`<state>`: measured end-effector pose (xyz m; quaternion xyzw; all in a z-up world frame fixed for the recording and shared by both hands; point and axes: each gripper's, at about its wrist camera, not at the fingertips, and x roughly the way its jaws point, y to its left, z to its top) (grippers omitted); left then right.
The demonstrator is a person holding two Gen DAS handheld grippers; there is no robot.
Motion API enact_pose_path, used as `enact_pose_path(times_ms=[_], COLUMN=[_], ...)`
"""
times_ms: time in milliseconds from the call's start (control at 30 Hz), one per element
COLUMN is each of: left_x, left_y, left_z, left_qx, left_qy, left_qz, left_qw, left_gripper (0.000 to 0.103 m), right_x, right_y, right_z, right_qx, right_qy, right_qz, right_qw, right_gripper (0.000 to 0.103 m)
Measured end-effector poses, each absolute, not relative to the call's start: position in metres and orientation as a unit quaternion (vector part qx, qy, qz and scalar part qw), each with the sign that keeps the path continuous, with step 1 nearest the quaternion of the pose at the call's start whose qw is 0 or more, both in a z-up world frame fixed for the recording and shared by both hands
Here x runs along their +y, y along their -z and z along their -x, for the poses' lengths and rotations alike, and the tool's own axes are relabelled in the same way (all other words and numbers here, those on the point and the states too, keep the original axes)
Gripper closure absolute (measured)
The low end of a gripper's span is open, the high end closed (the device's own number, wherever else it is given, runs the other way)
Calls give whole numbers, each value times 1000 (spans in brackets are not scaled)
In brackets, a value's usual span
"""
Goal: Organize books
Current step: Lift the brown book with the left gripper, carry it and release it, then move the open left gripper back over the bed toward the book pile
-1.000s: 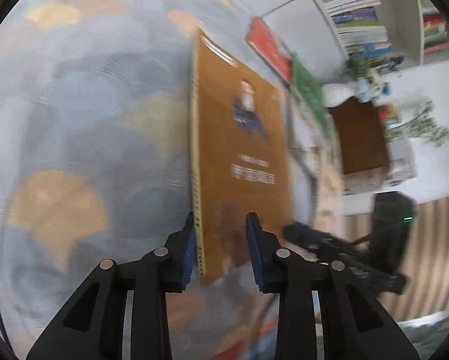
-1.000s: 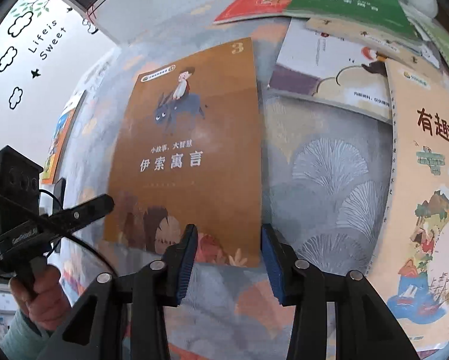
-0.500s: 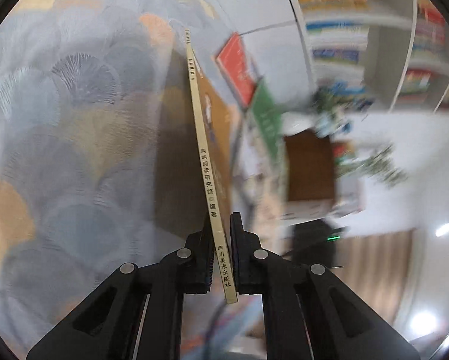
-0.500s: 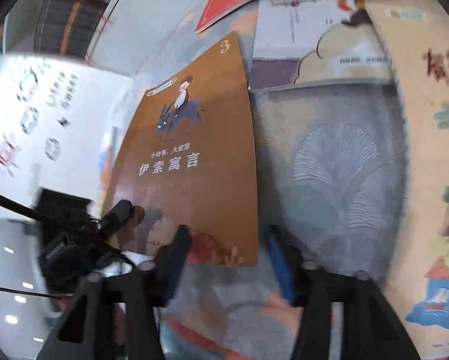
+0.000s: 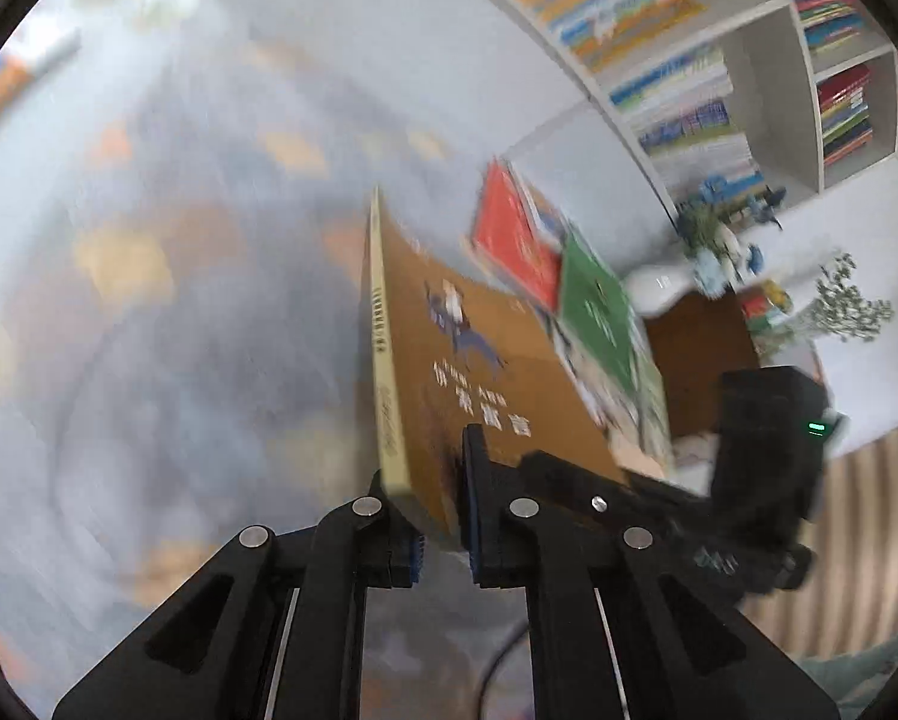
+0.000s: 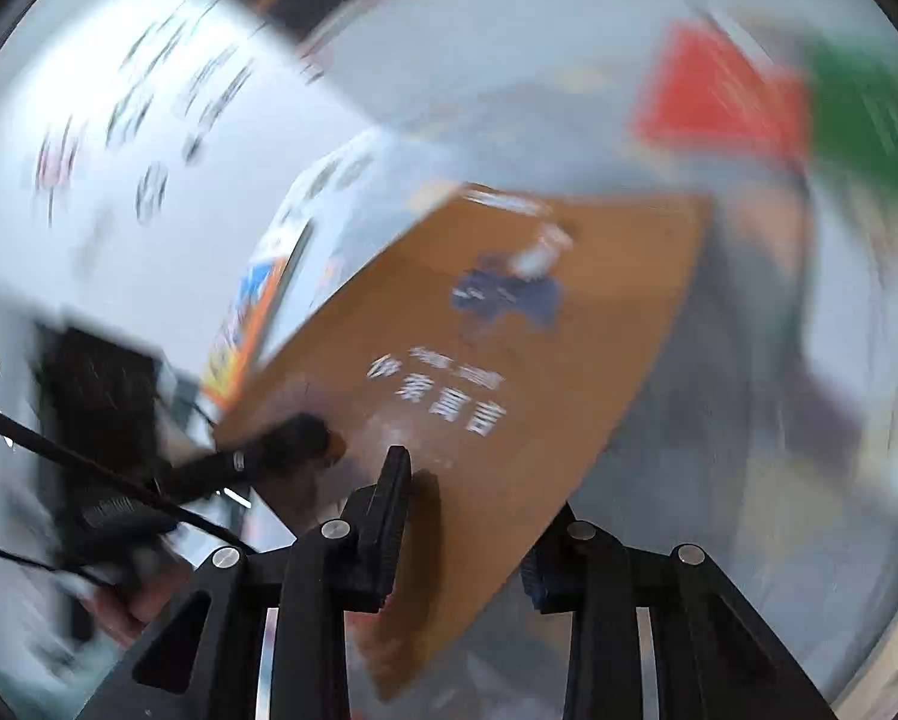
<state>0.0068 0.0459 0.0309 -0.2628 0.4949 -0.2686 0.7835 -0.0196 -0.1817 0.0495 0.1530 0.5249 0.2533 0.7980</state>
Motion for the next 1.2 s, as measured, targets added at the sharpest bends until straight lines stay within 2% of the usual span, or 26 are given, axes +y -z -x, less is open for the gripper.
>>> enact_pose_path(times_ms=[200,367,400,433,500,533,633,767,900,1100,1200], left_x=[84,105,108,108,108,112,110,76,49,23,10], left_y=[-62,-51,-46,-36,-17,-7,14,25,23,-2,-7], left_z=[-65,-126,-132,-136,-125,-108,-25,56,90,112,139], left_qx=[429,427,439,463,508,520,546,580,587,581,578], left_qy=[240,193,185,164,124,112,128,162,175,156,147], left_qz=[274,288,287,267,243,241,244,212,251,228,227], left_qw=[827,835,831,829,817,812,791,769,749,766,770], left_gripper=[93,88,85,76,77,77,77,77,77,77,77], right_x=[-130,-108,-104,-100,-97,-99,-120,-160,-188,-187,-193], right_y=[-100,-101,-95,-85,-55,-41,-18,9,11,-20,-34], right_z=[-50,-131,-149,-162,-183,-185,-138,-5,103,103,102], right_qx=[471,472,481,493,555,591,619,651,650,621,602], right_qy=[-295,-289,-286,-274,-238,-224,-218,-255,-261,-291,-298], right_qz=[-78,-82,-87,-86,-94,-98,-100,-155,-184,-102,-83], right_qw=[828,829,824,821,792,769,748,698,690,720,736], right_gripper=[72,70,71,70,63,62,62,62,60,60,55])
